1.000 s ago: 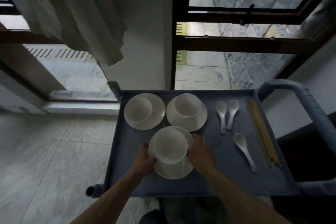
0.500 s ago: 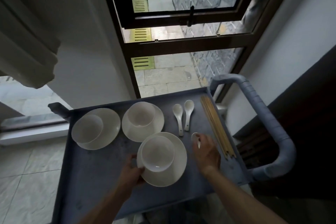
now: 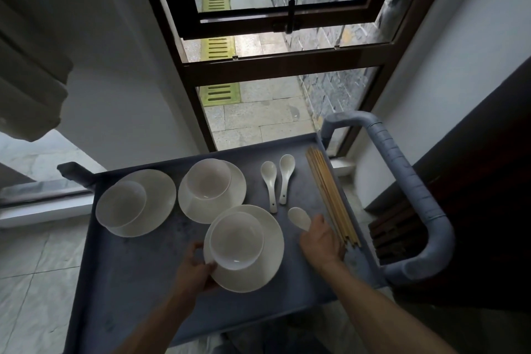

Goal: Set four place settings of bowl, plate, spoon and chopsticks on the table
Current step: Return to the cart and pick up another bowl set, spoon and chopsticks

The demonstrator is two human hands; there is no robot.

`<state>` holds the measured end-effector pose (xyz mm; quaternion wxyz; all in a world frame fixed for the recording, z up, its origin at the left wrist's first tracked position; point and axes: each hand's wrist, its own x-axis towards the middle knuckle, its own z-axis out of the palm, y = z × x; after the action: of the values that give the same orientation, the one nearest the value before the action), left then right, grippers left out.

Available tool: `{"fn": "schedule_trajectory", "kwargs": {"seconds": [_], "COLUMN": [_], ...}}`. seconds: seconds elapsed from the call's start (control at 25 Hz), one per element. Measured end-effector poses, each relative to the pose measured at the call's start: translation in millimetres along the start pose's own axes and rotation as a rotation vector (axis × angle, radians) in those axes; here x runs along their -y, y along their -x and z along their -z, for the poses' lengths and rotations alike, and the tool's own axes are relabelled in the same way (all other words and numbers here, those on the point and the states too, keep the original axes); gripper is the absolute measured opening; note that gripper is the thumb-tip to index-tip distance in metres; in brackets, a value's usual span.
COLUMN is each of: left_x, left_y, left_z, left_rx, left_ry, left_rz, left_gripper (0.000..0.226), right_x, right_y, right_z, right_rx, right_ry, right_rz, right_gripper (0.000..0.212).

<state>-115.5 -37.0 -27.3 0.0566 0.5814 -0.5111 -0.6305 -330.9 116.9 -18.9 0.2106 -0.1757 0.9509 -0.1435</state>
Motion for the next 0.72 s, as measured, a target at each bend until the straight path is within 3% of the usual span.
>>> {"fn": "schedule_trajectory", "kwargs": {"seconds": [0.24,0.44,0.72], "left_x": [-1.8,-3.3,-4.4], "left_y": [-0.2,-1.7,-4.7], "left_z": [0.8,4.5,9.2], "left_rx": [-0.009,-0.013,-0.003], "left_ry": [0.036,0.050,0.042], "left_rz": [-0.013,-0.031,-0.033], "left_gripper": [0.042,0.042,0.043], "right_x": [-13.2,-20.2,-12.5], "right_y": [-22.9,-21.2,-29.1], "right_z": [25.3,23.8,20.7], "right_rx": [-0.183,-0.179,-0.213], "right_ry": [0.122,0.227,0.157], "right_rz": [-0.001,0.045,0.017], "right_gripper": [0.018,0.018,0.018]}}
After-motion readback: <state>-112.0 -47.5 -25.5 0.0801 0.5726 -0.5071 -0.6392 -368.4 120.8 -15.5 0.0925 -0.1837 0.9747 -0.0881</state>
